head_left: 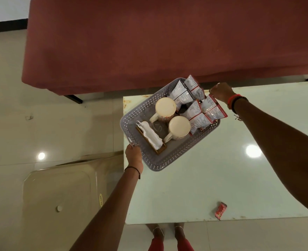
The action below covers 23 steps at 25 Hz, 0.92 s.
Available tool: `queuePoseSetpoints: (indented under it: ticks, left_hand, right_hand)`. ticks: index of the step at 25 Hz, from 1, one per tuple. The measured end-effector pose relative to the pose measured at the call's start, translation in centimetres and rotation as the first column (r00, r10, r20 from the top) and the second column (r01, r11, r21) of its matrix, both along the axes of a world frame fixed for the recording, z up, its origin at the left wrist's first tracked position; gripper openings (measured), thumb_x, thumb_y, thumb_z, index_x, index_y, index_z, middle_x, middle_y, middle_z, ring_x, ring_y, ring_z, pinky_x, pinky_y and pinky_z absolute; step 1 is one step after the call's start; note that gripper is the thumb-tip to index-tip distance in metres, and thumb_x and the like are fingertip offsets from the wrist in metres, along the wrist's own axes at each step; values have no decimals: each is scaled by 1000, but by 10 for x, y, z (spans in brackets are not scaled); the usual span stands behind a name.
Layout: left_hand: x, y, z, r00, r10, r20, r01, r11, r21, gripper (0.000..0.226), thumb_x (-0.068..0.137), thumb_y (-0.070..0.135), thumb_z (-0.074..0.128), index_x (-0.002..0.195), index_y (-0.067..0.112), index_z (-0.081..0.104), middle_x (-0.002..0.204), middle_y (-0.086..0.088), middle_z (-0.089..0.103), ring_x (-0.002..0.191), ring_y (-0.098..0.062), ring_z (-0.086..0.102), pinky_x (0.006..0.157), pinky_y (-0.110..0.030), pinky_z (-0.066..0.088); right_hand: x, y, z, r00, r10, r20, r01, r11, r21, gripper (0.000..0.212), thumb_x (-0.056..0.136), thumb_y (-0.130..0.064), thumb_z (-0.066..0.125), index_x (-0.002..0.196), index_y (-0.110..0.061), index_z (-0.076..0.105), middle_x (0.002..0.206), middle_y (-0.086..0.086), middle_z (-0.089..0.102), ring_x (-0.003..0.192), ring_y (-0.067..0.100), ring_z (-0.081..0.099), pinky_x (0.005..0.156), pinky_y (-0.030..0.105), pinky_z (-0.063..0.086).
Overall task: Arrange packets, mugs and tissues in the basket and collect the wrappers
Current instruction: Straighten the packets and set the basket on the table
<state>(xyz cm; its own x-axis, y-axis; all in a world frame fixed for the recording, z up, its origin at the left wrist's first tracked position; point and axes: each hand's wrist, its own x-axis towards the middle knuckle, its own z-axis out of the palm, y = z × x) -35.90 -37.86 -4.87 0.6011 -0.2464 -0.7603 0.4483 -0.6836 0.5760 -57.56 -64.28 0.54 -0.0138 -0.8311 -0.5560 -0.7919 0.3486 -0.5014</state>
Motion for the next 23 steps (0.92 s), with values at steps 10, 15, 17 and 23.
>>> queuePoseSetpoints:
  ticks: [10,15,17,23]
  left_hand:
    - [14,-5,-9,1000,-18,4,18,999,41,24,89,-4,45,68,7,51,72,-6,51,82,-23,47,73,-32,39]
    - [18,-1,-10,999,-44,-23,44,999,18,25,84,-12,42,70,7,50,67,-5,43,62,-18,38,56,-25,34]
    - [20,3,-8,998,-53,-23,53,999,-3,26,83,-12,44,69,8,53,68,-6,45,62,-18,38,56,-26,34]
    - [12,27,10,996,-67,-54,66,997,-32,17,87,-3,50,97,7,61,72,-6,56,68,-21,49,64,-31,42]
  right_hand:
    - [14,-7,-7,993,118,24,-121,985,120,39,99,-25,43,62,-12,43,60,3,43,50,14,37,51,23,30]
    - [3,4,-6,995,95,18,-97,987,128,37,94,-13,50,58,-10,42,60,7,45,52,17,39,52,25,31]
    - [-7,13,-4,995,93,-20,-89,985,149,37,93,-8,50,57,-8,39,60,8,43,52,17,38,52,25,30]
    - [-47,62,6,999,50,-7,-47,977,208,32,88,-1,57,58,-6,45,60,7,48,52,16,42,51,22,34]
